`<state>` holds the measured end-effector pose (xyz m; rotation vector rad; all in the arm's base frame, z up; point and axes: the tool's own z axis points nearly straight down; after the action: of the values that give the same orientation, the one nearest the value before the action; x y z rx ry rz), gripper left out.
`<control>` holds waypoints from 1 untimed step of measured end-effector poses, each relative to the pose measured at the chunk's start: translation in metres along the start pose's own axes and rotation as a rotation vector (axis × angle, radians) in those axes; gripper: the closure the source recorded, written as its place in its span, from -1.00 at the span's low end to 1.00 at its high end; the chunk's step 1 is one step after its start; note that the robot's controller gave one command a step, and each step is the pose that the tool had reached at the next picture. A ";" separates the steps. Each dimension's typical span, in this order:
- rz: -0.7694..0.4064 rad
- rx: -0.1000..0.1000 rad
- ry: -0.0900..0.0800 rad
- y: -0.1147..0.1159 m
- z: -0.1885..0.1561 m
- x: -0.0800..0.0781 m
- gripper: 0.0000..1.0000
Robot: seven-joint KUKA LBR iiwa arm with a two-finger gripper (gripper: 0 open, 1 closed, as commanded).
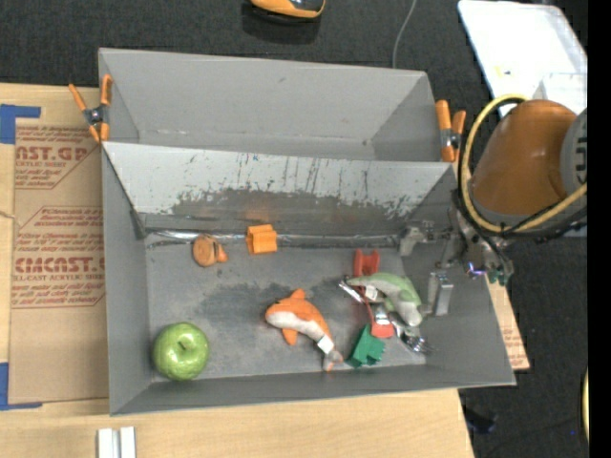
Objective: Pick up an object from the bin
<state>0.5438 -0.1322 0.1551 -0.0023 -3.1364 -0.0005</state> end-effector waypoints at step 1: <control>-0.002 0.001 -0.007 0.001 -0.005 -0.002 -1.00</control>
Offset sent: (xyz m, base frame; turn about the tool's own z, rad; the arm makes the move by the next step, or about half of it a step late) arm 0.0014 -0.0047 -0.0222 -0.3611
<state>0.5454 -0.1315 0.1599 0.0009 -3.1433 0.0015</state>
